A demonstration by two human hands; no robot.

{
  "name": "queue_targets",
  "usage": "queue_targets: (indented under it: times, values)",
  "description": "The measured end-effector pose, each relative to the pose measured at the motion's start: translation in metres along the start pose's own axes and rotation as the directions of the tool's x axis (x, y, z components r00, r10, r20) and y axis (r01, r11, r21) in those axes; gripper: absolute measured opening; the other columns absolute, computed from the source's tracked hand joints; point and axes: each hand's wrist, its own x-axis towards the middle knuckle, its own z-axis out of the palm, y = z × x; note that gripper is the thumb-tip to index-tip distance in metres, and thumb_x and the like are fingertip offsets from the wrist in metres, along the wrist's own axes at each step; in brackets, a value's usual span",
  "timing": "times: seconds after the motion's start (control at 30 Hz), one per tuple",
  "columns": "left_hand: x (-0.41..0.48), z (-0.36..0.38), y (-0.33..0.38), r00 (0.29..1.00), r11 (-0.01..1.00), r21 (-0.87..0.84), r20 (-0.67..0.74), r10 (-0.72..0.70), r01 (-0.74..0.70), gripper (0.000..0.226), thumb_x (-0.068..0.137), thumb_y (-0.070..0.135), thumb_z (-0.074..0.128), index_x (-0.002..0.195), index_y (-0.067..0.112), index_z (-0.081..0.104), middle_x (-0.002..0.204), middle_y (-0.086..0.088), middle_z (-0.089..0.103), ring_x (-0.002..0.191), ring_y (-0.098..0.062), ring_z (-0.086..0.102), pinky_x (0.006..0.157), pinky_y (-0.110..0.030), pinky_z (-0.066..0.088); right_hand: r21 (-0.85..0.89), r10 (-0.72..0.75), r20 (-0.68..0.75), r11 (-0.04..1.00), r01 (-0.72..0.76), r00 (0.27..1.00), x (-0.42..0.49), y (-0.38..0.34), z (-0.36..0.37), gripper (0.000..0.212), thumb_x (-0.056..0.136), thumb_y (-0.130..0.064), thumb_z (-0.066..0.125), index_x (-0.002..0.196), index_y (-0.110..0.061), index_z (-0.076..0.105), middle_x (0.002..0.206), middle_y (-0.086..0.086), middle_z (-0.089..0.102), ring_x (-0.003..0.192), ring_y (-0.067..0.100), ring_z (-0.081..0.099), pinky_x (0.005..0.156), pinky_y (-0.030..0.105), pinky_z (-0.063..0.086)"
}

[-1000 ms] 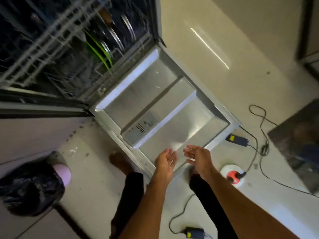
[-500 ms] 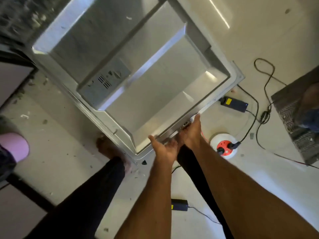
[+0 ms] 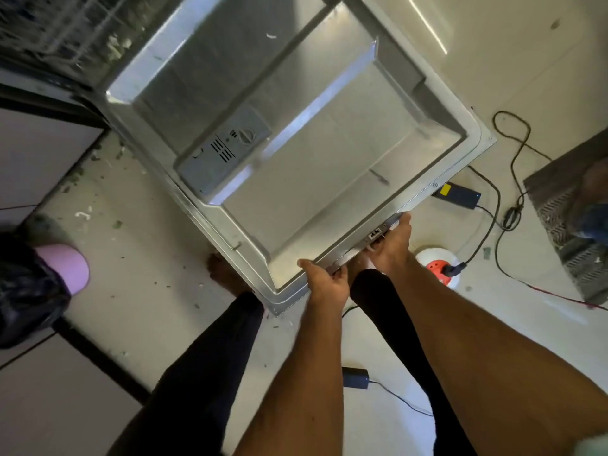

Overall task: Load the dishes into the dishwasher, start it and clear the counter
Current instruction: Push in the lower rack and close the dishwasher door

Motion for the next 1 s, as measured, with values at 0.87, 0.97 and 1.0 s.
queue_targets:
  times: [0.87,0.97,1.0]
  values:
    - [-0.371,-0.014,0.14,0.921,0.983,-0.178,0.373,0.11,-0.045,0.075,0.083,0.069,0.064,0.135,0.015,0.06,0.139,-0.016,0.051,0.131,-0.034,0.051,0.109,-0.061,0.039,0.077,-0.207,0.188,0.978,0.196,0.96,-0.385,-0.076,0.102,0.046,0.102,-0.046,0.05,0.13,-0.012,0.061,0.113,0.008,0.071,0.1,0.022,0.069,0.087,0.033,0.056]
    - [-0.401,-0.012,0.164,0.897,0.974,-0.211,0.412,0.161,-0.078,0.048,0.088,0.057,0.065,0.117,0.019,0.065,0.124,-0.008,0.06,0.111,-0.025,0.06,0.108,-0.052,0.041,0.052,-0.265,0.229,0.964,0.261,0.936,-0.413,-0.082,0.127,0.046,0.103,-0.044,0.05,0.135,-0.012,0.058,0.116,0.008,0.071,0.105,0.023,0.069,0.094,0.035,0.056]
    - [-0.41,-0.011,0.173,0.881,0.971,-0.227,0.441,0.171,-0.075,0.044,0.087,0.054,0.066,0.115,0.02,0.064,0.119,-0.008,0.057,0.102,-0.024,0.06,0.108,-0.049,0.041,0.047,-0.282,0.249,0.959,0.279,0.927,-0.423,-0.084,0.135,0.047,0.103,-0.043,0.05,0.137,-0.012,0.057,0.12,0.01,0.07,0.107,0.023,0.069,0.096,0.036,0.055]
